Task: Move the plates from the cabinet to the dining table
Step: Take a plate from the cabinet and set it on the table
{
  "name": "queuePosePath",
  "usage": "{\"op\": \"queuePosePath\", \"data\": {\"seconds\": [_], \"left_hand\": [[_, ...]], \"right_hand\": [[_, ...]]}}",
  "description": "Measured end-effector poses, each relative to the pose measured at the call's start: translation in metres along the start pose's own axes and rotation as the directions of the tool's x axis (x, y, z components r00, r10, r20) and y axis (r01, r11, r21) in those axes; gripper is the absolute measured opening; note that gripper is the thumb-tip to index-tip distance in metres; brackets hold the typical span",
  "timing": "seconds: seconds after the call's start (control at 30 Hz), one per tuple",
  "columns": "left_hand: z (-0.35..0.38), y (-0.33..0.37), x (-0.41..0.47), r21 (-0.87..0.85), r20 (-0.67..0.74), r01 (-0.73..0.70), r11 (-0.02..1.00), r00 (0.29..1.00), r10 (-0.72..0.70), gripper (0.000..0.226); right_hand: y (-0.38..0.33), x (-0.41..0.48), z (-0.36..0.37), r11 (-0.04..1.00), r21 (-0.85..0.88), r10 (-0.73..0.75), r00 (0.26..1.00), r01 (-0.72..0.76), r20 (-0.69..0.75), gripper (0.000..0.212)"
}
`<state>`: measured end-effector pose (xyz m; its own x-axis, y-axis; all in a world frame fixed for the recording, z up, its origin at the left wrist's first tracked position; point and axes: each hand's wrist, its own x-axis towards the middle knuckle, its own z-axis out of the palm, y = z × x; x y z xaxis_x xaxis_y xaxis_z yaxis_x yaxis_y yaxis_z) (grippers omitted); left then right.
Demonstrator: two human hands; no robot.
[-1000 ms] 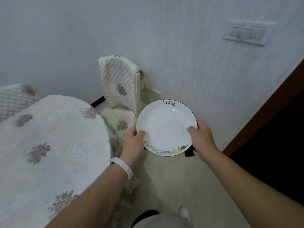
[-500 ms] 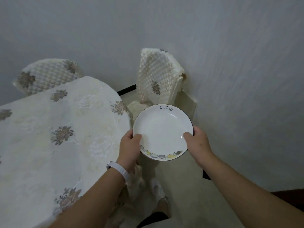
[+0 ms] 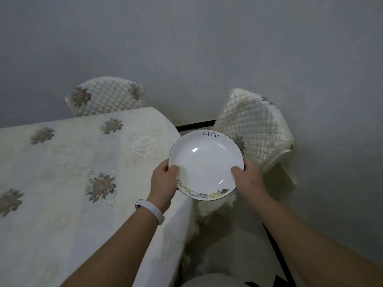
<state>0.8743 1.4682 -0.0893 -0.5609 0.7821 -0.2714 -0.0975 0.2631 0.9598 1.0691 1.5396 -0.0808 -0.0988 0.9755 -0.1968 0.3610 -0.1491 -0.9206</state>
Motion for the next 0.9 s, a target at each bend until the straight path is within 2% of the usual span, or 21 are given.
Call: {"op": "queuePosePath", "data": {"seconds": [0.27,0.43,0.7,0.77,0.9], "left_hand": [[-0.029,0.013,0.052,-0.048,-0.219,0.014,0.999,0.976,-0.025,0.022],[-0.041,0.006,0.080,-0.070,-0.384,0.052,0.996,0.920,-0.075,0.019],[-0.022,0.001,0.108,-0.104,-0.612,0.135,0.985,0.772,-0.171,0.016],[-0.013,-0.001,0.114,-0.115,-0.662,0.145,0.983,0.726,-0.184,0.024],[-0.001,-0.006,0.114,-0.162,-0.737,0.161,0.974,0.637,-0.228,0.019]], "right_hand": [[-0.039,0.070,0.057,0.998,0.039,-0.060,0.979,0.054,0.194,0.022],[-0.042,0.120,0.098,0.999,0.004,-0.050,0.933,0.052,0.358,0.021],[-0.048,0.203,0.143,0.994,-0.057,-0.037,0.771,0.095,0.635,0.018],[-0.049,0.221,0.151,0.987,-0.075,-0.052,0.726,0.141,0.686,0.015],[-0.049,0.244,0.170,0.958,-0.116,-0.077,0.627,0.261,0.776,0.013]]}}
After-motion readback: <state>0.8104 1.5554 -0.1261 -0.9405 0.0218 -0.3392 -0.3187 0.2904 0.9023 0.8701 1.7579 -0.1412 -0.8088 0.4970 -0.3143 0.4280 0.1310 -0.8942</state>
